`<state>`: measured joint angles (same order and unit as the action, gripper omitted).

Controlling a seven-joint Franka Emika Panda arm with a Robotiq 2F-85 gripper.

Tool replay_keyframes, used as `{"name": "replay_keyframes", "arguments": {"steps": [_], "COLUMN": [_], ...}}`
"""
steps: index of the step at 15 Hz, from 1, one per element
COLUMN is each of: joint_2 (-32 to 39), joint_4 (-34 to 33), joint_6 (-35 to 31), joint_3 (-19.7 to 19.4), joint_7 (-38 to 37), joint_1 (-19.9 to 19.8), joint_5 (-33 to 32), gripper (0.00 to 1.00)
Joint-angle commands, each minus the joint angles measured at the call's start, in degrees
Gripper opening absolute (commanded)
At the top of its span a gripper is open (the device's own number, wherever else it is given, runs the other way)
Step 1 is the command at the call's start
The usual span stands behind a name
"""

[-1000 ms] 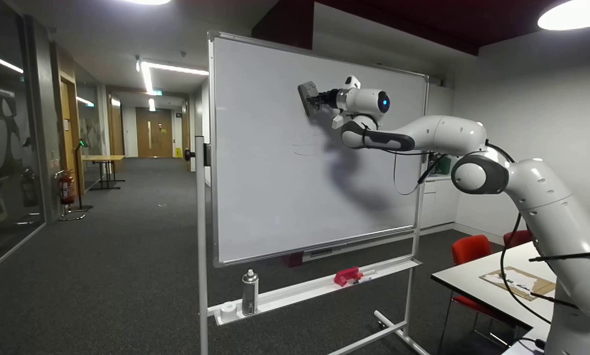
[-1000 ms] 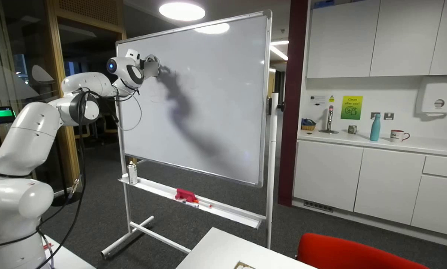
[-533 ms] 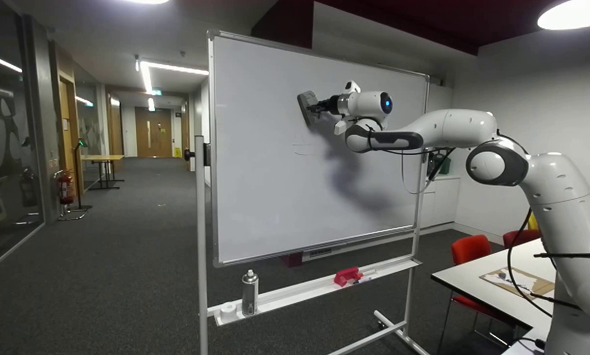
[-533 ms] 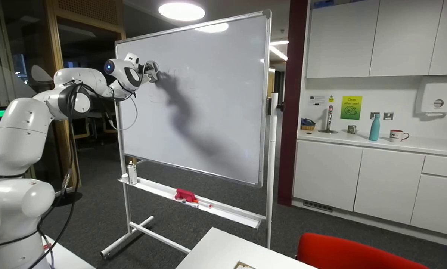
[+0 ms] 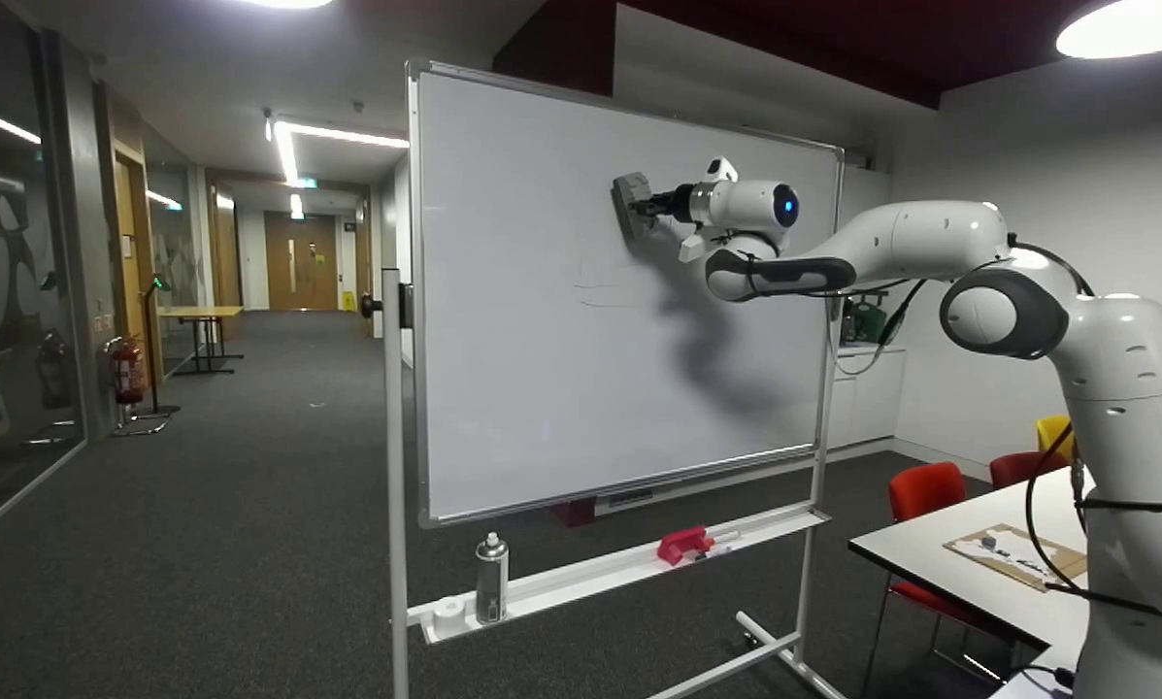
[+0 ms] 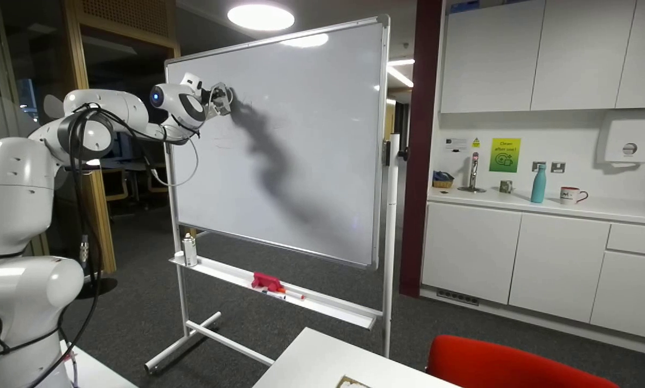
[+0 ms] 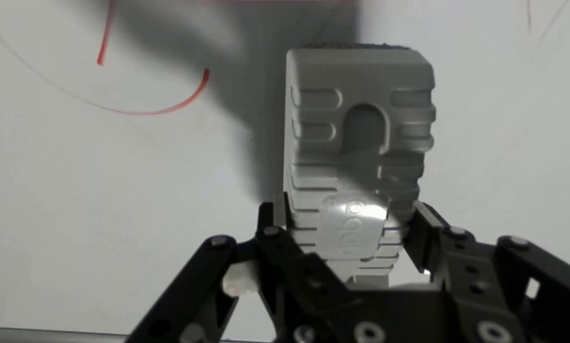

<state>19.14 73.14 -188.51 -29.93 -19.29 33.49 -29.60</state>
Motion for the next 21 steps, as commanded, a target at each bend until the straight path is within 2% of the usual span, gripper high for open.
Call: {"name": "replay_keyframes", "arguments": {"steps": [1,3,4,5,13,18,19,21], "joint_2": [0.2,0.7,0.9,1.3,3.9,4.8,4.9,3.5], "joint_4": [0.0,0.0,0.0,-0.3,-2.3,-4.5,-4.5,-2.4], "joint_6": [0.0,0.0,0.0,0.5,-0.1,-1.3,-2.1,-5.0], "joint_3": [0.4,0.9,1.0,1.2,-6.8,-9.4,-9.3,-5.1], "joint_7": [0.0,0.0,0.0,0.0,-1.7,-2.1,-1.8,0.2], "joint_1": [-0.2,-0.3,-0.2,-0.7,1.1,0.0,-0.6,-3.4], "joint_5": [0.0,0.0,0.0,0.3,1.2,3.5,4.0,3.6], "gripper": [0.59,0.59,0.34,0.34,0.34,0.34,0.34,0.34]}}
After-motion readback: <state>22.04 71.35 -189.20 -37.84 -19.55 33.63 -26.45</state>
